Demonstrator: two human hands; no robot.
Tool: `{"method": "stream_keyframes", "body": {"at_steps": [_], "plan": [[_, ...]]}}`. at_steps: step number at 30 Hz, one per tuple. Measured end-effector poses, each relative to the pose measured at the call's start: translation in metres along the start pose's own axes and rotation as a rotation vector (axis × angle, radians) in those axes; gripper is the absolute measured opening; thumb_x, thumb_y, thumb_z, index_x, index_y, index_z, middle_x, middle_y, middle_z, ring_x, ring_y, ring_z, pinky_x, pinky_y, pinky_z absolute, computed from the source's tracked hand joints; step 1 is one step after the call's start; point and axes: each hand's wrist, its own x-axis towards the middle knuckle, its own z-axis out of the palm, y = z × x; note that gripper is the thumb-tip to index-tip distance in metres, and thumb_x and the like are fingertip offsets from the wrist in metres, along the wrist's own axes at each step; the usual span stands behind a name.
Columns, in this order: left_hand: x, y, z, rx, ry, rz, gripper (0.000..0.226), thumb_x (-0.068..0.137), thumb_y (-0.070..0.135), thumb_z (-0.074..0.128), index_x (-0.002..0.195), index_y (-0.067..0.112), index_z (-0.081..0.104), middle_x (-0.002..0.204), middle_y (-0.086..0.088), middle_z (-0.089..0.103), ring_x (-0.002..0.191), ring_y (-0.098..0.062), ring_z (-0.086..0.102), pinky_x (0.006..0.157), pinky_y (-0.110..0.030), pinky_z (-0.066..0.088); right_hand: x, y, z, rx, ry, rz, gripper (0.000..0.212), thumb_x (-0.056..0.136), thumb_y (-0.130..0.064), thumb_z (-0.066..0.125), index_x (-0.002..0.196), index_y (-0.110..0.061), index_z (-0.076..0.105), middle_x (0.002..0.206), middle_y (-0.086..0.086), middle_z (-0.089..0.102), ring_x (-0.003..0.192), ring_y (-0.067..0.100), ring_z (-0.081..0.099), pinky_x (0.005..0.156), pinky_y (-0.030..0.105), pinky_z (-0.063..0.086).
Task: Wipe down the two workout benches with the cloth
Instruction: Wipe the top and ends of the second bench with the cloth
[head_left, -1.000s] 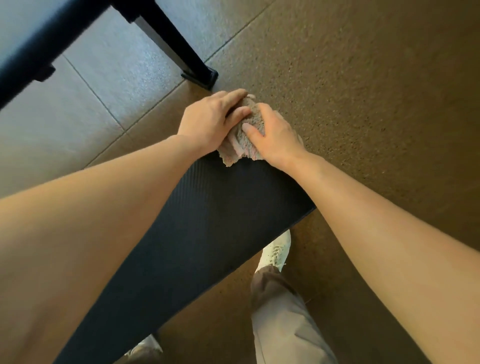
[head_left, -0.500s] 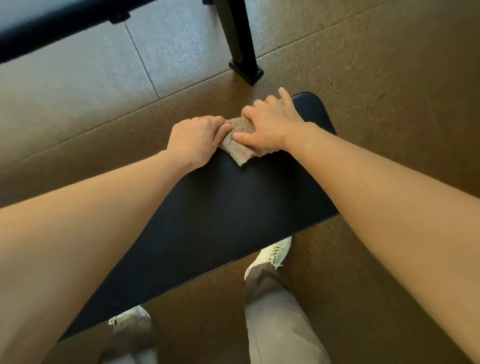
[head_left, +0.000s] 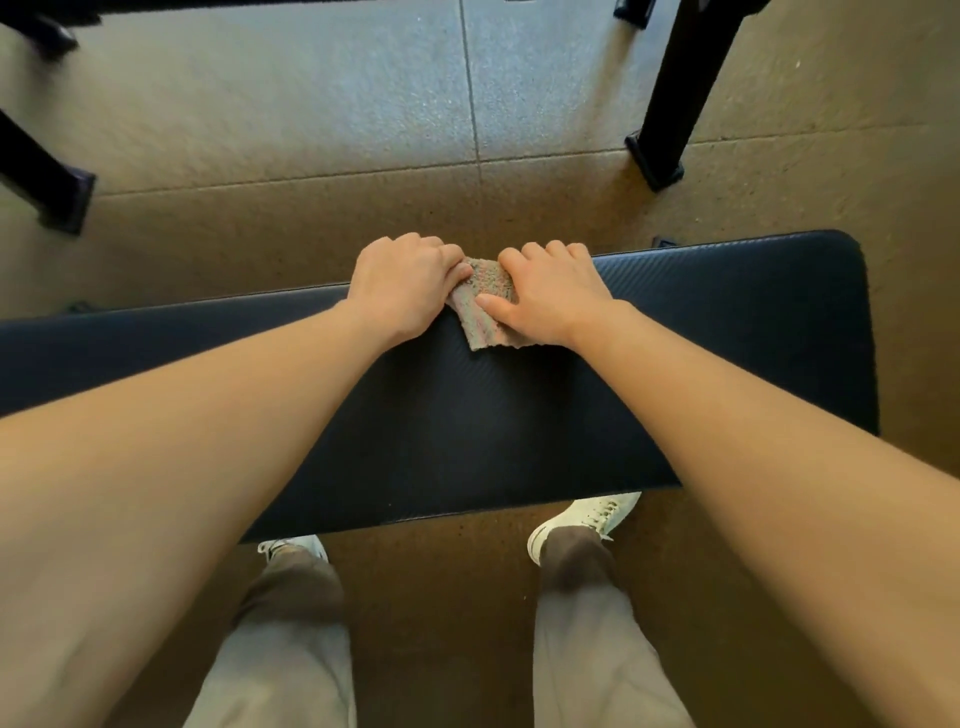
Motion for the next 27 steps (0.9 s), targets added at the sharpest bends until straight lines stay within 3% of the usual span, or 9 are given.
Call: {"method": "stream_keyframes", "body": {"at_steps": [13, 27], "plan": [[-0.114, -0.185, 0.025, 0.000, 0.007, -0.161, 0.047, 0.111, 0.047, 0.022, 0.119, 0.026, 0.064, 0.117, -0.002, 0.071, 0.112, -0.029, 0.062, 0.096, -0.045, 0.038, 0.060, -0.203, -0.001, 0.040, -0.053, -0.113, 0.052, 0.103, -0.063, 0.033, 0.135, -0.026, 0.050, 0.131, 0.005, 0.060, 0.125, 0.031, 0.053, 0.104, 0.053, 0.036], [-0.239, -0.383, 0.060, -0.039, 0.078, -0.338, 0.043, 0.110, 0.045, 0.025, 0.116, 0.028, 0.063, 0.112, 0.000, 0.071, 0.110, -0.027, 0.063, 0.094, -0.044, 0.039, 0.122, -0.430, 0.003, 0.074, -0.077, -0.239, 0.050, 0.103, -0.063, 0.036, 0.136, -0.028, 0.050, 0.125, -0.001, 0.064, 0.117, 0.026, 0.059, 0.101, 0.051, 0.042]]}}
